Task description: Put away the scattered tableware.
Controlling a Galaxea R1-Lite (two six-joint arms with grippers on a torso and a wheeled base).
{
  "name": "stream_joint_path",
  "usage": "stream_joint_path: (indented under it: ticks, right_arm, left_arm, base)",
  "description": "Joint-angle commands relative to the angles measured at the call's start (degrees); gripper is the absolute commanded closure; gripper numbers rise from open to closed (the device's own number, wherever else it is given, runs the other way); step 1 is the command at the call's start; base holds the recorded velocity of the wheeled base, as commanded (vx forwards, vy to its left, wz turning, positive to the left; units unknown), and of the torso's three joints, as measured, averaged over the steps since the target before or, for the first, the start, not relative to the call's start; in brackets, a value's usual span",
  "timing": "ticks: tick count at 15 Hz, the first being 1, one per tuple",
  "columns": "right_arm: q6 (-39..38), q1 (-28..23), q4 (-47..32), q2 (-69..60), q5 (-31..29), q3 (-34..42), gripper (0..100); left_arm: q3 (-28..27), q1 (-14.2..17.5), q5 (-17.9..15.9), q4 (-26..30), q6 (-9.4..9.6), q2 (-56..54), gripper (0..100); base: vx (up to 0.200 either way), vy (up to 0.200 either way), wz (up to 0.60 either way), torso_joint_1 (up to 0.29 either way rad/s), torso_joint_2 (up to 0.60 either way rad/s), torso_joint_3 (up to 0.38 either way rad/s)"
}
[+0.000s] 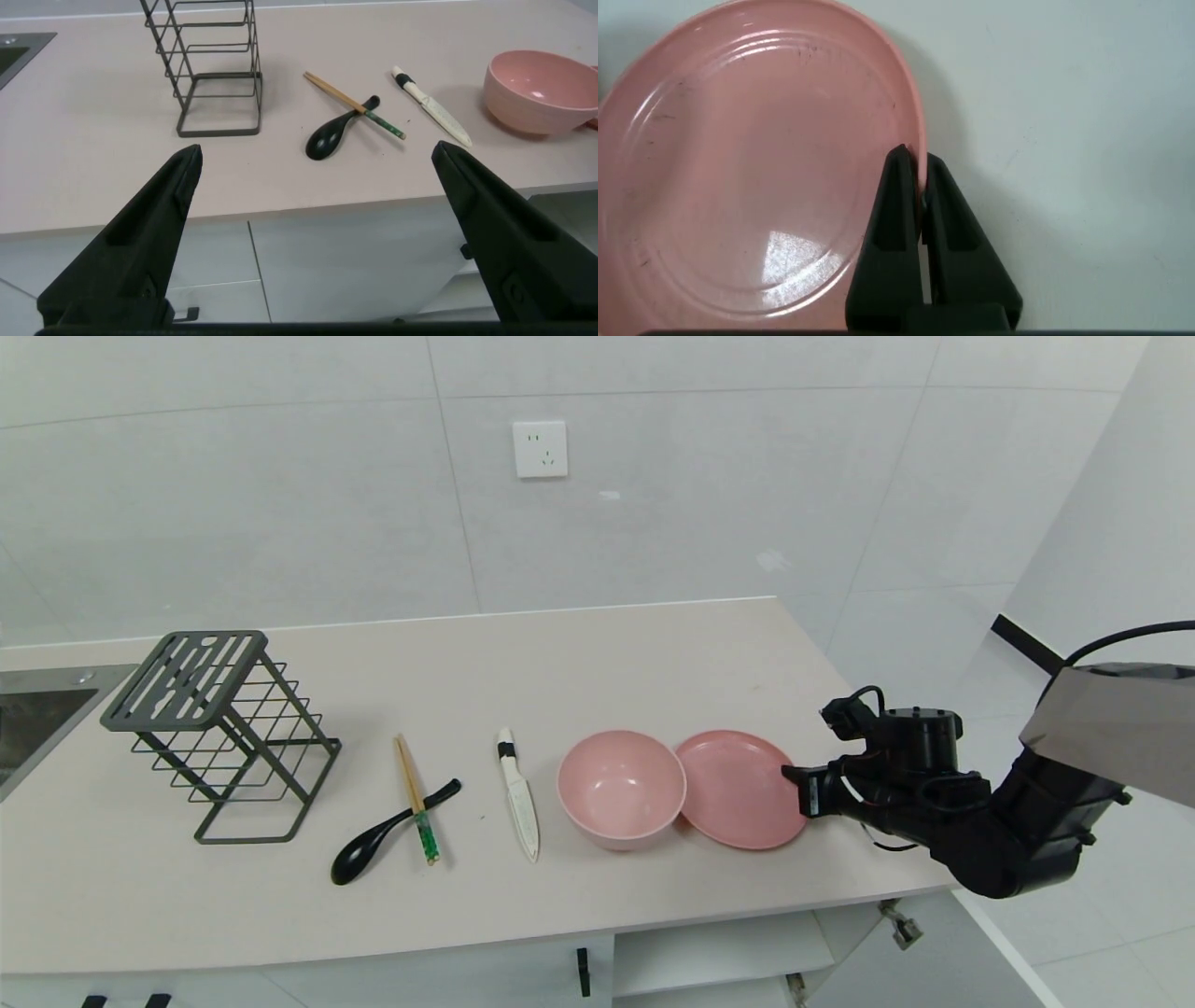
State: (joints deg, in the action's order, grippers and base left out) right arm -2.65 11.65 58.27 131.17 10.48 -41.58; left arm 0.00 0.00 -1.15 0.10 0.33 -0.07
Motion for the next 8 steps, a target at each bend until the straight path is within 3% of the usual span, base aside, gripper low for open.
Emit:
stream_joint_path:
  ticks: [1,8]
  right_arm:
    - [0.01,-0.4,0.18,-3.03,-0.02,-0.08,100]
    - [0.01,-1.63,3.34,-28.43,-0.29,1.68,100]
  left_arm:
    - [0.0,0.0,0.0,-0.01,-0.07,0.07,0]
    - [0.0,0.0,0.0,-0.1,-0.24,0.07,0]
  base:
    - [0.0,0.0,0.0,0.0,0.0,0.0]
    - [0.0,0.0,0.0,0.0,0.0,0.0]
